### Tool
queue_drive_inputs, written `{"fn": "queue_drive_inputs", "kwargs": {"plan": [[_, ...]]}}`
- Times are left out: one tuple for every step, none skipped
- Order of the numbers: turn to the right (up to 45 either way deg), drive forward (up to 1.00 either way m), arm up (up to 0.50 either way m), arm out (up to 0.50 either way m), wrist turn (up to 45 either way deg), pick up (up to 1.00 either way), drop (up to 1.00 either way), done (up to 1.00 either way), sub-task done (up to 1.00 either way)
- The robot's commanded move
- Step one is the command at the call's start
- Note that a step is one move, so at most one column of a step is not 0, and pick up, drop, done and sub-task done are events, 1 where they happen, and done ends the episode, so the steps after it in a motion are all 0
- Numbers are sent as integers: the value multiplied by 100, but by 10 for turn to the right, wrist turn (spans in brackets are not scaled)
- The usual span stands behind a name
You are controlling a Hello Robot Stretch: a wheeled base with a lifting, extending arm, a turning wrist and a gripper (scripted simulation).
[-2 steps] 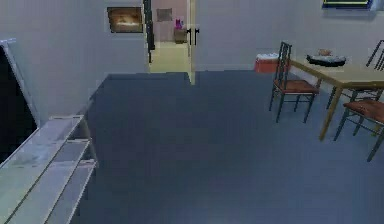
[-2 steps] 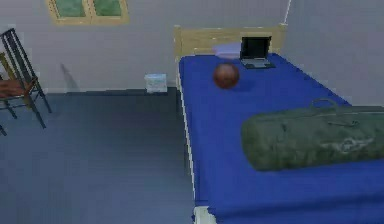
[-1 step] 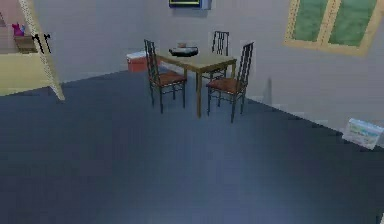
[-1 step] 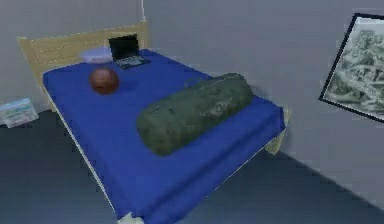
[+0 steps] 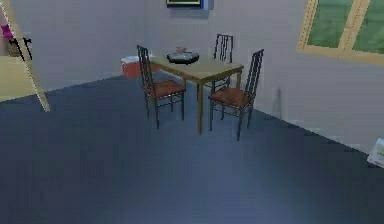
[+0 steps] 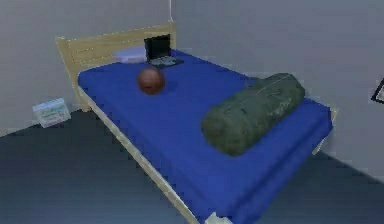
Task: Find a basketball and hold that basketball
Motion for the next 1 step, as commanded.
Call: {"fn": "queue_drive_inputs", "kwargs": {"plan": [[450, 0, 0, 0, 0, 0, 0, 0, 0]]}}
